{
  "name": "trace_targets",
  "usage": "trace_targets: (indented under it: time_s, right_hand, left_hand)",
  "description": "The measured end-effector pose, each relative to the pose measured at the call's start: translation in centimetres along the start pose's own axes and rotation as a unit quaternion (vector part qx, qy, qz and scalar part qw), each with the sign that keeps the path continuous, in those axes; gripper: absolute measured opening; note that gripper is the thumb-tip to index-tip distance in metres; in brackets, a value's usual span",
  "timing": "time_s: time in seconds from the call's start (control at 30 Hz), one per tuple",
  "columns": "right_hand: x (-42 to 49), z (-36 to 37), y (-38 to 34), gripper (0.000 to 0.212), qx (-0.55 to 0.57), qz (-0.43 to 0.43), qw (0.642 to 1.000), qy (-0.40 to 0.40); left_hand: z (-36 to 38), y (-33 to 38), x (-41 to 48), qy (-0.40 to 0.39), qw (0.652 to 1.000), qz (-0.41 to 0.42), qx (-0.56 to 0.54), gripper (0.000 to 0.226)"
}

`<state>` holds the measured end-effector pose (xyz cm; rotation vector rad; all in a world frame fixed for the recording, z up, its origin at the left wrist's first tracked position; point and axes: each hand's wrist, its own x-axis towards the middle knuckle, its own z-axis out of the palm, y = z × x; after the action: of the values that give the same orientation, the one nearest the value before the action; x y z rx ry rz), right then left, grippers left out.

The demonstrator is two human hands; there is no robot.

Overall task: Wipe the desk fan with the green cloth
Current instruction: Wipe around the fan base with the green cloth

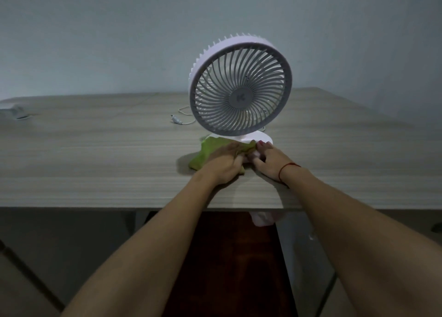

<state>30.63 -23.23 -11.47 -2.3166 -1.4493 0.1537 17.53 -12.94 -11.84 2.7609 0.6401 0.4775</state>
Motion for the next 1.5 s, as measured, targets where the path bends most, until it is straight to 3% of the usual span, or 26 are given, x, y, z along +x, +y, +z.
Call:
trace_targets:
  time_s: [0.13,0.3,0.4,0.53,0.6,0.73,0.87,1.03,1.2,1.33,1.43,1.5]
  right_hand:
    - [-0.1,0.1,0.1,0.067,0.011,0.005,1.000,-0.003]
    - [0.0,0.6,0.1,0.069,0.014,0.016,1.000,0.004]
    - [0.3,0.4,0.4,0.068,0.016,0.015,1.000,0.013]
    - [0.2,0.3,0.6,0.058,0.017,-0.005,1.000,0.025]
    - [0.1,0.4,0.5,0.060,0.019,-0.008,1.000,0.020]
    - [-0.1,0.4,0.4,0.068,0.022,0.007,1.000,0.020]
    - [0.0,0.4,0.3,0.068,0.023,0.009,1.000,0.018]
    - [0.2,0.4,0.3,0.066,0.015,0.008,1.000,0.023]
    - [0.0,0.4,0.3,0.061,0.022,0.002,0.999,0.028]
    - [0.1,0.6,0.3,0.069,0.031,0.024,0.999,0.027]
    - [0.4,0.8,0.5,0.072,0.028,0.024,0.999,0.029]
    - [0.5,0.9,0.6,0.072,0.030,0.027,0.999,0.029]
  left_hand:
    - [-0.9,-2.1,-0.4,0.015,0.999,-0.013,0.031,0.051]
    - [-2.7,-3.9,0.3,-0.037,0.986,-0.124,0.104,0.050]
    - [-1.4,-2.0,1.9,-0.040,0.991,-0.086,0.090,0.047]
    - [0.7,1.4,0.9,0.001,1.000,0.004,-0.011,0.048]
    - [0.2,1.0,0.6,0.014,1.000,0.005,-0.005,0.048]
    - [-1.3,-1.8,1.5,0.001,0.994,-0.069,0.081,0.055]
    - [-2.0,-3.7,3.5,-0.037,0.983,-0.164,0.074,0.050]
    - [0.1,-0.3,3.1,0.004,0.998,-0.055,0.019,0.045]
    - [0.5,-0.1,1.6,0.016,1.000,-0.012,-0.020,0.044]
    - [-1.2,-2.0,1.8,0.017,0.994,-0.082,0.066,0.049]
    - [-2.0,-3.0,2.2,-0.014,0.984,-0.169,0.049,0.048]
    - [-2.0,-3.0,2.5,-0.019,0.985,-0.164,0.054,0.048]
